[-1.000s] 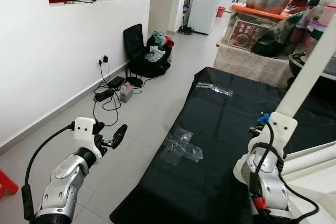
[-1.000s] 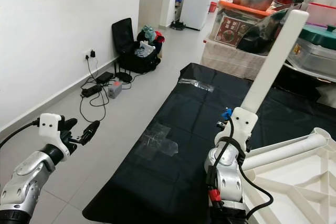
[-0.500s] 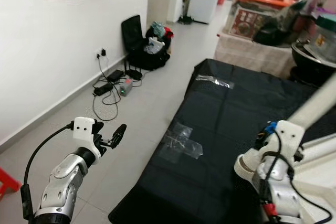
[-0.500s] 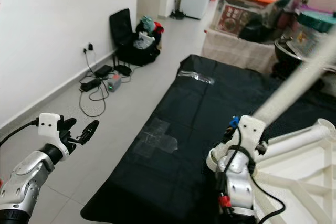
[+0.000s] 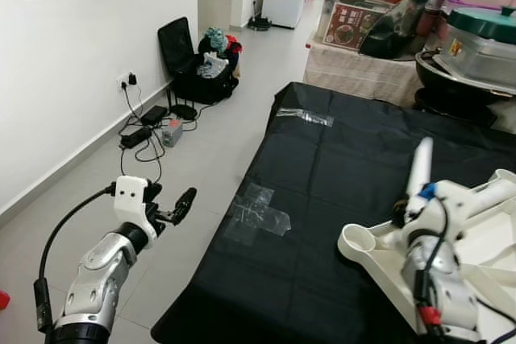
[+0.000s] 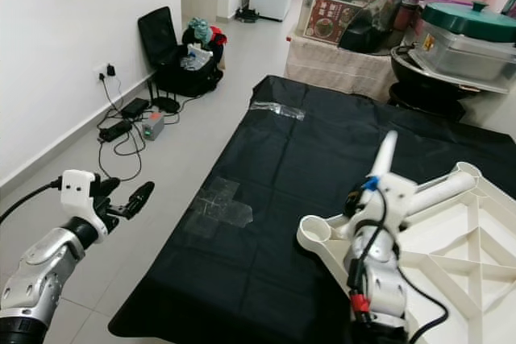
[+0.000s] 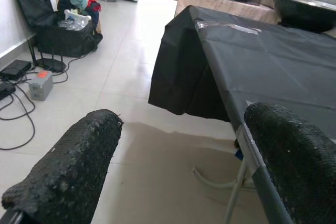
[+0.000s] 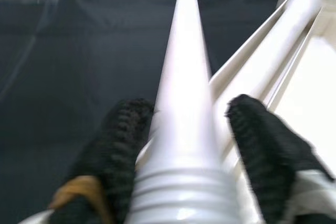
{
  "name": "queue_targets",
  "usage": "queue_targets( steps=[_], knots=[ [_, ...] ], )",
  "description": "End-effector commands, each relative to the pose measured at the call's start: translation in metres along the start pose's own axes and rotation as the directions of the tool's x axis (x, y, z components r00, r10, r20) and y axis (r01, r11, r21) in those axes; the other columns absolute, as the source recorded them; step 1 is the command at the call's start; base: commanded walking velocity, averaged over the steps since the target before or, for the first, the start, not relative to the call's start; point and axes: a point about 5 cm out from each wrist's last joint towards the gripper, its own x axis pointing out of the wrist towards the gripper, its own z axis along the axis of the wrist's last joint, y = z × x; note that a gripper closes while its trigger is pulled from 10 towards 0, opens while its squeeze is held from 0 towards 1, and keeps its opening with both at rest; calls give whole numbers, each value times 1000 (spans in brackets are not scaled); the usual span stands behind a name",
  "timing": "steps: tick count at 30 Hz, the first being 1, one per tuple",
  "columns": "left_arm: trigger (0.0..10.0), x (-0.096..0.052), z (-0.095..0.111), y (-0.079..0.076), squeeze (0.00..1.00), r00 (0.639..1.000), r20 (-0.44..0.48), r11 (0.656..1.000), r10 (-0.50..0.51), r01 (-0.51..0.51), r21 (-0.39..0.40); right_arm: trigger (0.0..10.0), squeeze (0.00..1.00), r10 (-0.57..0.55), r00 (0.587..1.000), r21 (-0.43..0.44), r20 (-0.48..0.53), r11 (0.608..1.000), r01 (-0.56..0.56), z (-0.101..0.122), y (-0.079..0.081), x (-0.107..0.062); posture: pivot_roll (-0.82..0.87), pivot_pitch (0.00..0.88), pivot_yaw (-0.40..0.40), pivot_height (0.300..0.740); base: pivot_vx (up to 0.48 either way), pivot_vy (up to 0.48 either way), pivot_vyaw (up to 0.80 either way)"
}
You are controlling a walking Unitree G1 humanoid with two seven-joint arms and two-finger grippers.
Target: Building children table
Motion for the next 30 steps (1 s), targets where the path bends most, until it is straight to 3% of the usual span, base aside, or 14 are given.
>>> queue_targets(
  steps=[1, 5, 7, 17, 23, 26, 28, 29, 30],
  knots=[
    [10000, 0, 0, 6, 0, 1000, -13, 1000, 2, -2, 21, 0, 0, 45, 999, -7, 31, 999, -45, 5, 3, 0, 93, 0, -97, 740, 0, 0, 0],
    [10000, 3, 6, 10, 0, 1000, 3, 999, 16, -17, 36, 0, 0, 133, 970, -25, 202, 991, -130, 37, 13, 0, 90, 0, -94, 740, 0, 0, 0],
    [10000, 3, 6, 9, 0, 1000, 4, 999, 16, -17, 36, 0, 0, 142, 965, -34, 221, 990, -138, 41, 15, 0, 90, 0, -94, 740, 0, 0, 0],
    [10000, 1, 3, 7, 0, 1000, 5, 1000, 18, -18, 25, 0, 0, 148, 985, -84, 85, 986, -141, 20, 20, 1, 94, 0, -99, 740, 0, 0, 0],
    [10000, 1, 2, 8, 0, 1000, 5, 999, 23, -23, 25, 0, 0, 247, 952, -165, 179, 962, -219, 32, 33, -3, 95, 0, -104, 740, 0, 0, 0],
    [10000, 1, 5, 12, 0, 999, 19, 998, 44, -44, 33, 0, 0, 326, 907, -236, 266, 934, -267, 47, 43, -6, 94, 0, -104, 740, 0, 0, 0],
    [10000, 1, 6, 14, 0, 998, 22, 998, 54, -54, 35, 0, 0, 324, 911, -239, 256, 934, -265, 45, 46, -6, 94, 0, -105, 740, 0, 0, 0],
    [10000, 1, 8, 18, 0, 998, 25, 997, 65, -66, 42, 3608, 0, 311, 924, -231, 223, 938, -260, 38, 48, -7, 95, 0, -105, 740, 0, 0, 0],
    [10000, 1, 8, 18, 0, 998, 25, 997, 65, -66, 42, 3608, 0, 311, 924, -231, 223, 938, -260, 38, 48, -7, 95, 0, -105, 740, 0, 0, 0]
  ],
)
